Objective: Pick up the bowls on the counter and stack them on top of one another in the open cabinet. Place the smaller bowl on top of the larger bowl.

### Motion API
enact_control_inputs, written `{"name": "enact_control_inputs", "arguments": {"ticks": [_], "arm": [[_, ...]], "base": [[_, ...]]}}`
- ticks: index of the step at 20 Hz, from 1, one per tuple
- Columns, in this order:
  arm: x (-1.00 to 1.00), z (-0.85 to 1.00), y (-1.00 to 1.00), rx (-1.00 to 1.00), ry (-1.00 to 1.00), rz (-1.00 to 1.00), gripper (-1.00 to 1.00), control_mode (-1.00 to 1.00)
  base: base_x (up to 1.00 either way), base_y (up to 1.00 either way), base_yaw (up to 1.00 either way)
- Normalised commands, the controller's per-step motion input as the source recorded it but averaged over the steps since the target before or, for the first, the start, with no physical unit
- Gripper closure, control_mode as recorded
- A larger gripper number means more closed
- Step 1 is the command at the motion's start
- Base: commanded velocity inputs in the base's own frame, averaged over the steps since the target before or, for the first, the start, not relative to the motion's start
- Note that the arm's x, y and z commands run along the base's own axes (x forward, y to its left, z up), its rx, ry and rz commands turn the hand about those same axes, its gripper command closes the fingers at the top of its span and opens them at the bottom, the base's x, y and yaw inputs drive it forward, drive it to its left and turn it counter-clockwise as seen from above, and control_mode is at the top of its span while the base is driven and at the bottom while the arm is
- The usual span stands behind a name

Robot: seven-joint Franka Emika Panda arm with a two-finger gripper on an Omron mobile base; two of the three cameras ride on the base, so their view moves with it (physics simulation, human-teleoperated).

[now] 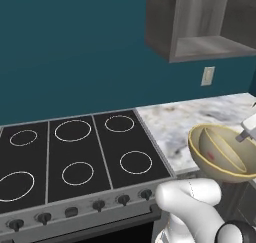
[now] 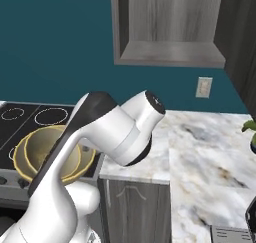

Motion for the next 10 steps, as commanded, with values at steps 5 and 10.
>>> {"name": "enact_control_inputs", "arguments": {"ticks": [5,10], "arm": [[0.00,0.00,0.00,0.00,0.00,0.00,1.00,1.00],[0.00,0.00,0.00,0.00,0.00,0.00,1.00,1.00]], "base": [[0.60,-0.30,0.04],[0.37,-0.17,0.04]]}}
